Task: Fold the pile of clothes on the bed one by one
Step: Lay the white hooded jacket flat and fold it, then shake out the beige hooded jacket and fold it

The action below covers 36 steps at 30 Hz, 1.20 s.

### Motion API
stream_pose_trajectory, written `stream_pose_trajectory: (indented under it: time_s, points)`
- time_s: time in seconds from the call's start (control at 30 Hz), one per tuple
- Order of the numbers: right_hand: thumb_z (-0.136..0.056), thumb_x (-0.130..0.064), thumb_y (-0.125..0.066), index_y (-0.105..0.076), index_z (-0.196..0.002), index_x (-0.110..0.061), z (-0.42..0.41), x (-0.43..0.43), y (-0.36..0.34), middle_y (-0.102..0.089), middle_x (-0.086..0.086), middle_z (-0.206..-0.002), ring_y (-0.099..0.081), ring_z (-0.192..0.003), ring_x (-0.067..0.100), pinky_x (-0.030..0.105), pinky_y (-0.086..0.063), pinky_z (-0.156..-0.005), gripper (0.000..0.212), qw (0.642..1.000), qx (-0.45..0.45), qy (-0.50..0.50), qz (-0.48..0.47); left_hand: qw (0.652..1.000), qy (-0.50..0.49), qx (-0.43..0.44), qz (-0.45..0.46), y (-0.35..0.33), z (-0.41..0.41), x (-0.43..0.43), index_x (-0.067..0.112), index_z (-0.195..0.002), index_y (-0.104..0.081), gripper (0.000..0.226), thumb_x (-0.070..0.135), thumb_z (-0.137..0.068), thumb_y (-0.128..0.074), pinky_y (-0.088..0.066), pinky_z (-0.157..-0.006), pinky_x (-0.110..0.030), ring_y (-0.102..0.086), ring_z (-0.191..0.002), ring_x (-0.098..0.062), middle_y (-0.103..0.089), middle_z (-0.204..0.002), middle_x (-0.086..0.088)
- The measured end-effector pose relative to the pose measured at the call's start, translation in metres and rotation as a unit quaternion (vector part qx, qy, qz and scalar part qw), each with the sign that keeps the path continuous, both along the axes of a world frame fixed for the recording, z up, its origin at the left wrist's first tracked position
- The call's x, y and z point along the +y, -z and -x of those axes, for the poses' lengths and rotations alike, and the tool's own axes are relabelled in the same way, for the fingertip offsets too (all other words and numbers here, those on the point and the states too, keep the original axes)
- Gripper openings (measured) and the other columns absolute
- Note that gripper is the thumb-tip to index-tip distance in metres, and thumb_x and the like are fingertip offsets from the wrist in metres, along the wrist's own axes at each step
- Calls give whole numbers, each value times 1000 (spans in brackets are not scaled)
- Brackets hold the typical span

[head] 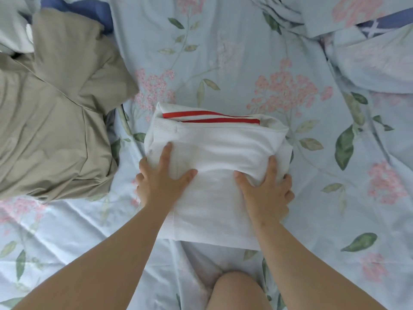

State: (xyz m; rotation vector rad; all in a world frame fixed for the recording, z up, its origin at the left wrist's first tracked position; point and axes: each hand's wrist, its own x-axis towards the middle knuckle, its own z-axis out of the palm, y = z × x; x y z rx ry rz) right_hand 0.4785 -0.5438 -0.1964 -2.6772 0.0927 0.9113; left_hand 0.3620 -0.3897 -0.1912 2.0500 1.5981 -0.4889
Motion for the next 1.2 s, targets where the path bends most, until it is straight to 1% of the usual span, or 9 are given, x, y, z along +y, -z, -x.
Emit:
stream_pose_trajectory:
  time_s: [0.1,0.17,0.3,0.43,0.57,0.7,0.8,0.97,1.2]
  points:
    - [-77,-70,-54,-7,-145,-49,-7,-6,-6,-42,8,-133,-49,-115,31,43,-43,-92,85,994,55,13,-91,997,-18,-35,61,-10,0,9,58,-140,-12,83,67,-74,-62,-45,-89,-42,-50,-110,-37,-42,-125,-11]
    - [-83,-59,-56,-16,-147,-42,-14,-10,-17,-54,1,-127,-52,-114,27,38,-42,-88,77,988,62,0,-142,992,-36,-80,90,-20,-4,15,53,-139,-24,79,52,-75,-70,-45,-94,-43,-54,-107,-33,-53,-122,-7]
    - [-86,-50,-57,-35,-141,-34,-37,-23,-52,-57,-7,-123,-53,-113,23,34,-39,-83,61,984,14,-12,-177,978,-47,-159,124,-49,-25,-1,43,-135,-39,71,29,-75,-75,-46,-95,-40,-52,-108,-27,-55,-120,0]
    - [-88,-50,-56,-41,-138,-29,-79,-62,-88,-57,-2,-127,-51,-117,27,35,-37,-85,57,987,-84,-8,-139,961,-20,-239,138,-75,-71,-38,41,-136,-39,68,27,-78,-72,-40,-80,-28,-48,-97,-18,-52,-112,7]
    - [-91,-48,-51,-45,-134,-24,-137,-116,-120,-57,7,-127,-50,-117,33,40,-36,-88,50,975,-210,46,-55,939,50,-290,180,-102,-142,-89,39,-143,-27,70,31,-85,-65,-36,-78,-27,-45,-97,-18,-43,-119,2]
    - [-93,-30,-49,-36,-142,-24,-172,-148,-135,-33,18,-146,-31,-130,38,47,-22,-105,51,955,-261,92,110,942,138,-220,213,-115,-202,-132,36,-148,-8,78,32,-88,-58,-39,-99,-40,-34,-127,-37,-15,-147,-9]
    - [-92,-33,-48,-24,-146,-29,-165,-135,-132,-13,13,-156,-18,-139,35,48,-18,-109,59,969,-201,25,140,954,254,-118,108,-116,-208,-136,33,-147,-4,74,28,-89,-50,-33,-103,-45,-28,-130,-38,2,-156,-4]
    - [-91,-36,-48,-23,-146,-27,-123,-80,-117,-11,9,-156,-16,-140,34,47,-18,-110,61,980,-137,-88,111,933,357,-44,-12,-111,-174,-100,23,-148,-10,66,31,-94,-46,-28,-104,-40,-25,-134,-33,-8,-156,-6]
    - [-89,-32,-47,-31,-143,-28,-43,19,-102,-16,6,-156,-19,-140,31,44,-18,-113,56,971,-68,-229,28,945,321,6,-70,-101,-77,-18,20,-144,-21,57,25,-92,-44,-31,-99,-36,-33,-126,-28,-26,-146,-5]
